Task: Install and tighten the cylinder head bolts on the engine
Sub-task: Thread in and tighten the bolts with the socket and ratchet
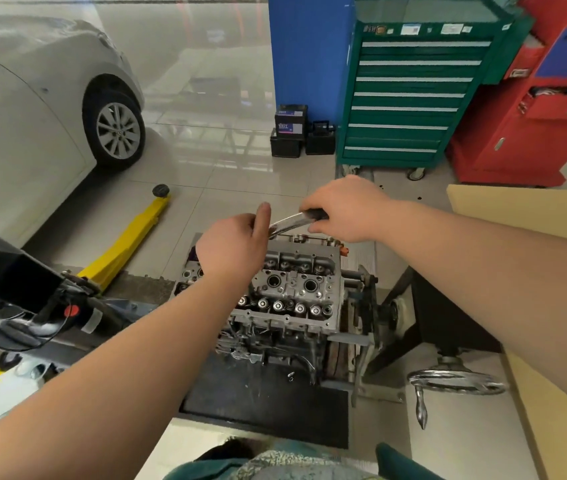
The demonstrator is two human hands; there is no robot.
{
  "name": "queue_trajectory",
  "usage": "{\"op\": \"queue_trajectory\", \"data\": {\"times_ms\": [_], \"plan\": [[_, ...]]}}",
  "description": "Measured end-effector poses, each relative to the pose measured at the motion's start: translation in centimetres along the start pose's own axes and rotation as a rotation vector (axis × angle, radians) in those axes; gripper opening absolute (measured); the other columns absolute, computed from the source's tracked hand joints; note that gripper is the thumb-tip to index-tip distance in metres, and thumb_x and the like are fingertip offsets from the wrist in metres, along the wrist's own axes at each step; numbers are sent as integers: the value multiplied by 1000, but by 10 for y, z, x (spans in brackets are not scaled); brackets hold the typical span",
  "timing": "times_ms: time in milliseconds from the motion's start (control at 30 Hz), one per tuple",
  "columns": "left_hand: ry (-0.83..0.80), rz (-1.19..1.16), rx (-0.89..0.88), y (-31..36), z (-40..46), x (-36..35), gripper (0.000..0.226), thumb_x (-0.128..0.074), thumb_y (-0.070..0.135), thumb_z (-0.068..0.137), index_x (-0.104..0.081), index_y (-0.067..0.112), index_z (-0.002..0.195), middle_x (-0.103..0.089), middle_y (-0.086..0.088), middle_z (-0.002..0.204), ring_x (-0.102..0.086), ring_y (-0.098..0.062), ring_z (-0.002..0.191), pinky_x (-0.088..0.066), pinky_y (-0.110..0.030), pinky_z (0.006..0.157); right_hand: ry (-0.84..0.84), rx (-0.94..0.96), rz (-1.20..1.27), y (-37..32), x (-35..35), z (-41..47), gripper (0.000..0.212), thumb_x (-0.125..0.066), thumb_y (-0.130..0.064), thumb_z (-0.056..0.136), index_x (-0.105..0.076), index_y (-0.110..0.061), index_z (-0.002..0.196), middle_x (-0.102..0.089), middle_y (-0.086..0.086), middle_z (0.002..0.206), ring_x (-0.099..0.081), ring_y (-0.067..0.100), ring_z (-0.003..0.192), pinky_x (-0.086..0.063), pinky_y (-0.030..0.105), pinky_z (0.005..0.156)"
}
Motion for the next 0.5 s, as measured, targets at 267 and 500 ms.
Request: {"op": "queue_trajectory", "data": {"times_ms": [267,500], "plan": [[-33,68,-295,21,-5,-6,73,-35,68,101,-55,18,52,-51,1,43,-52,-16,44,-33,-26,44,-419,-80,592,8,-33,-32,27,-73,-50,85,-70,-23,83,-73,-1,70,-69,16,59,-57,32,57],[-23,-10,-427,22,-16,2,70,-36,58,104,-70,17,59,-58,4,49,-56,-14,48,-42,-30,44,-909,-194,1303,-11,-68,-61,35,-74,-27,95,-66,-2,119,-71,30,100,-73,29,61,-58,28,47]]}}
Point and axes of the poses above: each hand's wrist, its own z-axis towards the middle knuckle, its own x-axis out of the back of the hand, y = z × x, the point moved 9 cm from there along z, towards the middle knuckle
